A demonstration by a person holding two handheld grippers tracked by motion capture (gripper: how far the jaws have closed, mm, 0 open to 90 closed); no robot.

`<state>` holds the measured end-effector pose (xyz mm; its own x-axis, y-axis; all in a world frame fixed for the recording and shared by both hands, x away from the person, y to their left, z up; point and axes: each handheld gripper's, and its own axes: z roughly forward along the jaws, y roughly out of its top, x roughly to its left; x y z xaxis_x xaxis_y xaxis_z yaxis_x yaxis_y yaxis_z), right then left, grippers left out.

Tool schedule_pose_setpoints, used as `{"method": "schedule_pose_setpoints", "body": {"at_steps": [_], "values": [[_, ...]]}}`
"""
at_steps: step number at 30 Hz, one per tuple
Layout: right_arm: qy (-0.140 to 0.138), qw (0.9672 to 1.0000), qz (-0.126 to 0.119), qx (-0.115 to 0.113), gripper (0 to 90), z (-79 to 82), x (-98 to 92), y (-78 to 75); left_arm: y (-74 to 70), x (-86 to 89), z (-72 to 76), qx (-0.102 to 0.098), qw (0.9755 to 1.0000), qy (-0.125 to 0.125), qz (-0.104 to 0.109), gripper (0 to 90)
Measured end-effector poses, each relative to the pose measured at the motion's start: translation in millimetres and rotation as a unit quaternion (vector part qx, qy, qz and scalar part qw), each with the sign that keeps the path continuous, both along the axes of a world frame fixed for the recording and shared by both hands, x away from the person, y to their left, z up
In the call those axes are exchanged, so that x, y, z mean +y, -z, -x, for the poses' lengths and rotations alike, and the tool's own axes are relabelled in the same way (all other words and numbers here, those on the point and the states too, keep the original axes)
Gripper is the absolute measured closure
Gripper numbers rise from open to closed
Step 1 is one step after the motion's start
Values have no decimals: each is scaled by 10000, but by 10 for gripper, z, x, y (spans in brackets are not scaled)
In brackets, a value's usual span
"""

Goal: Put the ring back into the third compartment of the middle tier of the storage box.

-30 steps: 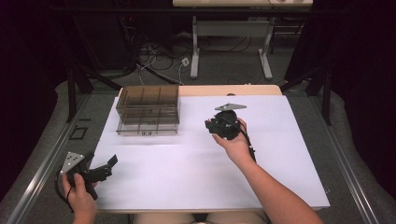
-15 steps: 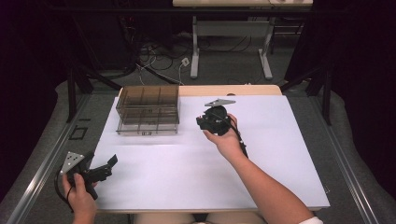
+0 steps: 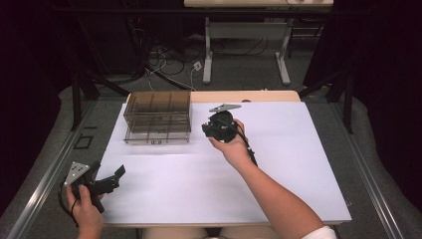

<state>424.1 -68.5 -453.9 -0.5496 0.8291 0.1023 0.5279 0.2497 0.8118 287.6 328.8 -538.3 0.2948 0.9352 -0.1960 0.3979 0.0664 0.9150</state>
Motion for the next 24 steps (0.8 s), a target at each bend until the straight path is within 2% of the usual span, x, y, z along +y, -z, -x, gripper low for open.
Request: {"method": "schedule_pose_setpoints", "body": {"at_steps": [24], "values": [[-183,9997,91,94,703,-103,322,28,3,-2,-1,8,10000,6,30,3]]}}
